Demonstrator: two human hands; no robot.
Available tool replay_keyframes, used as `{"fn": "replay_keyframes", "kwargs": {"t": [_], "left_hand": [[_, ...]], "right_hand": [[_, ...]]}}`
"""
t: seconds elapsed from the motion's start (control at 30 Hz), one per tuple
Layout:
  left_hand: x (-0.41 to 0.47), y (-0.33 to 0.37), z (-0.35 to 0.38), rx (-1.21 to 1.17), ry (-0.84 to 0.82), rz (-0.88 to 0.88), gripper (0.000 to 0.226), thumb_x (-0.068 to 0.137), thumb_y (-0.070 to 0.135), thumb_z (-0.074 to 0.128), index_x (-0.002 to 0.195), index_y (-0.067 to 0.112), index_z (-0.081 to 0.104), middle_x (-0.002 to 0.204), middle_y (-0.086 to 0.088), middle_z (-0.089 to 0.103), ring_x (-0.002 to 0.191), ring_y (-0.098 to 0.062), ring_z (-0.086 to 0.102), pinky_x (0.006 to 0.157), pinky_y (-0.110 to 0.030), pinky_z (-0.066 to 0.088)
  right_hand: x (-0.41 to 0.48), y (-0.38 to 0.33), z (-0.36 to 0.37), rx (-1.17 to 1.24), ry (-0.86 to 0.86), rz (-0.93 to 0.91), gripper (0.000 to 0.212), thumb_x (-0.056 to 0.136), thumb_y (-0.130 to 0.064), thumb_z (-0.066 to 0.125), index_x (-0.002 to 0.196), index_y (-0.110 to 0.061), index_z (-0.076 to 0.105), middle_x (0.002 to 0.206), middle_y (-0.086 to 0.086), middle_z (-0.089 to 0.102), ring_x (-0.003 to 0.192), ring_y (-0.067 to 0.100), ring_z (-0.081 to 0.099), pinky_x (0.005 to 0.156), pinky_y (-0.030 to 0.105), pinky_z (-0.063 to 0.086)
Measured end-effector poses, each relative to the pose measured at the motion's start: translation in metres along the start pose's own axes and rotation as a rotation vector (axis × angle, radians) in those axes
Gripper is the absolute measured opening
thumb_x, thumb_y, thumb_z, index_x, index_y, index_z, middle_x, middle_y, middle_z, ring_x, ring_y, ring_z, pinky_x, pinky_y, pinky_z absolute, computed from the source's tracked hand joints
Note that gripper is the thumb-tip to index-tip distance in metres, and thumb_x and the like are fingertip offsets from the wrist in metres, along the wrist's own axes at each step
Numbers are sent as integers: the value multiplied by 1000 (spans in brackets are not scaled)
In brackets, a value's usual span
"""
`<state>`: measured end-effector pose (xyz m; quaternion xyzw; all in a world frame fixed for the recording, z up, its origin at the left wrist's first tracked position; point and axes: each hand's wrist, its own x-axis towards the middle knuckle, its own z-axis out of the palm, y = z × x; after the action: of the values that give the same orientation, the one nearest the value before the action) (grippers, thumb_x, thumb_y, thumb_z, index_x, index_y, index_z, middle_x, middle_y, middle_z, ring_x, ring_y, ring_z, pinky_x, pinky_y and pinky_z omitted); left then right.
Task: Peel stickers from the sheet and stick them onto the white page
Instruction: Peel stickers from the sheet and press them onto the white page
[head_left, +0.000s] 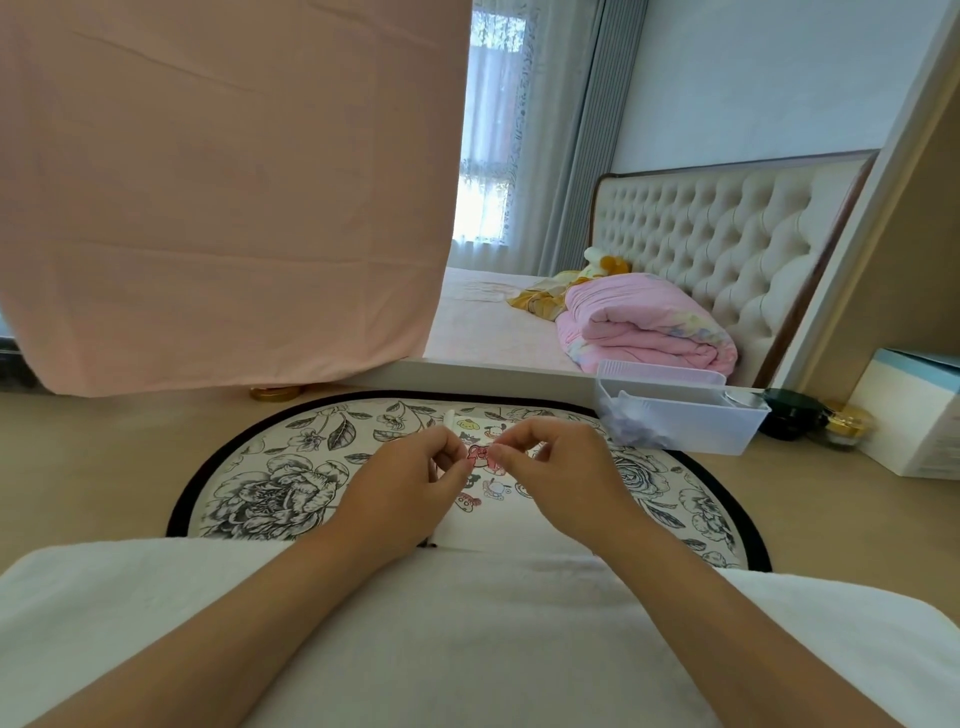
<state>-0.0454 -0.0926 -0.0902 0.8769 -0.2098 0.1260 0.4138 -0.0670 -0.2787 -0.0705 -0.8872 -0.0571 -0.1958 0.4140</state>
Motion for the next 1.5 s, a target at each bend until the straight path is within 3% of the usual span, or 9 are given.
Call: {"fn": "replay_keyframes", "kwargs": {"t": [0.2, 0.37, 0.5, 0.57, 0.7, 0.83, 1.0, 1.2, 1.5], "left_hand": [[-2, 3, -2, 12, 17, 43, 13, 94, 36, 63, 81, 33, 60, 78, 25, 64, 59, -6, 55, 59, -28, 46], [-1, 5, -1, -23, 7, 25, 8, 94, 33, 64, 87, 34, 66, 77, 27, 68, 67, -4, 62, 64, -26, 50], [3, 9, 2, -323, -22, -55, 11, 94, 21, 68, 100, 26, 75, 81, 14, 77, 73, 6, 68, 71, -10, 49], [3, 7, 3, -344, -42, -53, 18, 93, 22, 69, 110, 25, 73, 88, 14, 77, 83, 4, 69, 82, -17, 54], [0, -9, -1, 99, -100, 87, 37, 94, 31, 65, 131, 34, 60, 120, 30, 59, 117, 6, 50, 103, -21, 39], [-2, -15, -1, 317, -214, 230, 40, 94, 41, 59, 133, 31, 61, 137, 21, 53, 133, -1, 33, 111, -24, 32], [-2, -19, 3, 330, -202, 248, 42, 94, 43, 56, 134, 31, 60, 137, 20, 53, 133, -1, 31, 109, -23, 30], [-1, -21, 5, 327, -194, 265, 42, 95, 43, 56, 134, 31, 59, 137, 20, 53, 134, -1, 30, 109, -22, 29], [-3, -20, 6, 268, -167, 434, 22, 91, 31, 64, 110, 36, 74, 110, 25, 66, 112, 4, 49, 93, -18, 42]], "right_hand": [[0, 0, -3, -20, 7, -22, 16, 82, -45, 77, 94, -35, 72, 82, -19, 70, 61, -2, 55, 69, 34, 54], [1, 2, -6, -23, -32, -28, 8, 85, -41, 77, 80, -34, 76, 79, -20, 71, 68, 0, 61, 73, 37, 57], [4, 2, -16, 83, -20, 67, 13, 87, -27, 78, 74, -29, 74, 72, -10, 70, 54, 3, 58, 58, 28, 52], [4, 2, -21, 139, -57, 154, 10, 90, -21, 75, 80, -19, 75, 75, -1, 71, 48, 6, 56, 52, 25, 50], [0, 5, -23, 152, -230, 348, 16, 89, -26, 75, 86, -11, 76, 72, 1, 67, 46, 7, 48, 46, 18, 42], [-1, 4, -17, -3, -318, 421, 28, 83, -36, 80, 84, -8, 78, 70, -5, 61, 61, 13, 48, 54, 20, 37], [1, 4, -9, -97, -339, 380, 28, 83, -37, 80, 67, -14, 75, 50, -8, 50, 43, 6, 42, 49, 19, 39], [2, 7, -3, -188, -305, 357, 30, 84, -39, 78, 62, -19, 76, 41, -16, 50, 50, 3, 47, 61, 26, 47], [-2, 7, 2, -395, -254, 243, 24, 76, -50, 76, 65, -30, 72, 66, -14, 65, 71, 5, 62, 68, 30, 54]]}}
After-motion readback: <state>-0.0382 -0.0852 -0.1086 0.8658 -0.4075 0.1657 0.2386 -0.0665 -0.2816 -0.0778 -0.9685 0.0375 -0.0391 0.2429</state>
